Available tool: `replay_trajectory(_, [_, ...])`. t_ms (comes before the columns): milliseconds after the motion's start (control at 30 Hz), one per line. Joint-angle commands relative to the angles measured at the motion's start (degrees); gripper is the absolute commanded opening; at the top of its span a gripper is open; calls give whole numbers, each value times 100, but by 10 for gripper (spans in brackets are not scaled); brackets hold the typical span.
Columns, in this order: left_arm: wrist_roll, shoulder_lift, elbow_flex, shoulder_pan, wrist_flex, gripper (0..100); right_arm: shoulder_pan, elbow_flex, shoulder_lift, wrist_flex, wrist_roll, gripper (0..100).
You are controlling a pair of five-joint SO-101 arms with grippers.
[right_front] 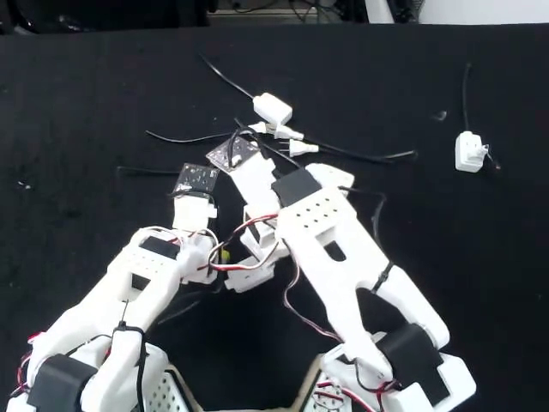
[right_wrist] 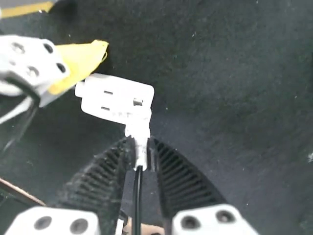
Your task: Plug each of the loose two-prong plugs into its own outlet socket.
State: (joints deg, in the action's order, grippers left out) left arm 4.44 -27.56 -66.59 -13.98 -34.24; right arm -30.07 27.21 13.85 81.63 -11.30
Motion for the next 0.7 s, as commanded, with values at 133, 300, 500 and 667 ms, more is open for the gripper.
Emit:
replay_trajectory(133, [18, -18, 365, 84, 70, 195, -132, -295, -4, -35, -70, 11])
replay_trajectory(300, [18, -18, 374, 84, 62, 195, -466, -251, -110, -26, -70, 11])
replay_trajectory(500, [26, -26, 400, 277, 53, 195, -466, -277, -611, -62, -70, 11])
replay_trajectory(667, [35, -26, 435, 295, 26, 195, -475, -453, -716, -70, -70, 11])
